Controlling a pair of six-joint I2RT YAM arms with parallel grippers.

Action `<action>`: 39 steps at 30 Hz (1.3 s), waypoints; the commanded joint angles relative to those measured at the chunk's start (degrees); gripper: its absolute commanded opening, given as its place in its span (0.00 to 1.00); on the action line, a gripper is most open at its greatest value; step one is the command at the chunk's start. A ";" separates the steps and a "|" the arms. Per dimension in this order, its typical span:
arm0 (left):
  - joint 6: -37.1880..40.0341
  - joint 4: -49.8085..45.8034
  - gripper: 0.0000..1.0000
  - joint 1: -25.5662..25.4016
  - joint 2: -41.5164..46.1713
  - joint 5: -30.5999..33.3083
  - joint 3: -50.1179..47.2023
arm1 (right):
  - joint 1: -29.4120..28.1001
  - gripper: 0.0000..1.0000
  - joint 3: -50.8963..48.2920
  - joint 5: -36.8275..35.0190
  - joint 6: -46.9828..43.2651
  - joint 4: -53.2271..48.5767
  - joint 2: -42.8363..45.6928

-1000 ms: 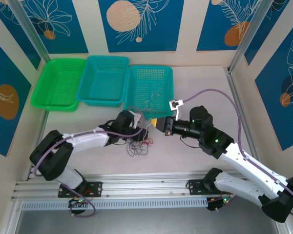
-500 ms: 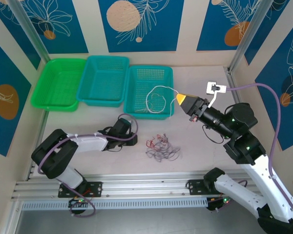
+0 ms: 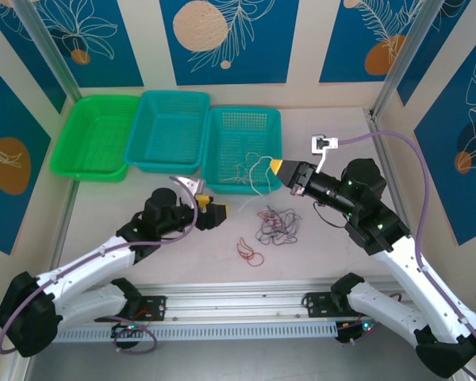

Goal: Untangle the cables

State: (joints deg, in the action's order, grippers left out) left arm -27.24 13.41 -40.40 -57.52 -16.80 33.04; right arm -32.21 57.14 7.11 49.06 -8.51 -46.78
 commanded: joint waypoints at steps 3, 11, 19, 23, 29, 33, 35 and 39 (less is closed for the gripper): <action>4.62 5.00 0.79 -4.34 -0.23 -16.19 5.09 | -0.86 0.00 -2.33 0.84 1.69 3.05 -1.94; 7.89 3.36 0.80 -9.21 -1.17 -3.42 5.71 | -4.60 0.00 -2.48 1.01 1.38 5.98 -5.47; 3.26 11.32 0.80 -9.43 -14.18 3.33 8.89 | -8.95 0.00 -3.88 -0.61 2.09 9.90 -6.52; 1.78 9.21 0.32 -9.43 -17.21 10.53 10.86 | -9.43 0.00 -4.56 -1.59 2.75 9.19 -6.22; 0.55 10.45 0.00 -9.43 -15.57 11.60 9.86 | -9.37 0.22 -7.04 -9.12 -0.83 1.07 -2.32; -0.82 9.94 0.00 -9.43 -14.16 10.83 9.14 | -9.73 0.28 -14.73 -17.86 -8.36 -3.47 3.34; -1.54 9.88 0.00 -9.43 -13.86 9.60 9.11 | -9.76 0.33 -20.20 -18.09 -10.95 -1.37 5.26; -2.88 10.01 0.00 -9.43 -12.94 7.55 9.87 | -9.85 0.54 -31.13 -15.00 -13.67 9.71 5.50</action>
State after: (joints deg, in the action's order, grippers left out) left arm -28.51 21.65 -49.43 -72.14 -7.33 41.34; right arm -41.67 31.57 -6.96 39.68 -5.08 -40.69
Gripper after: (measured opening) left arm 0.043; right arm 0.507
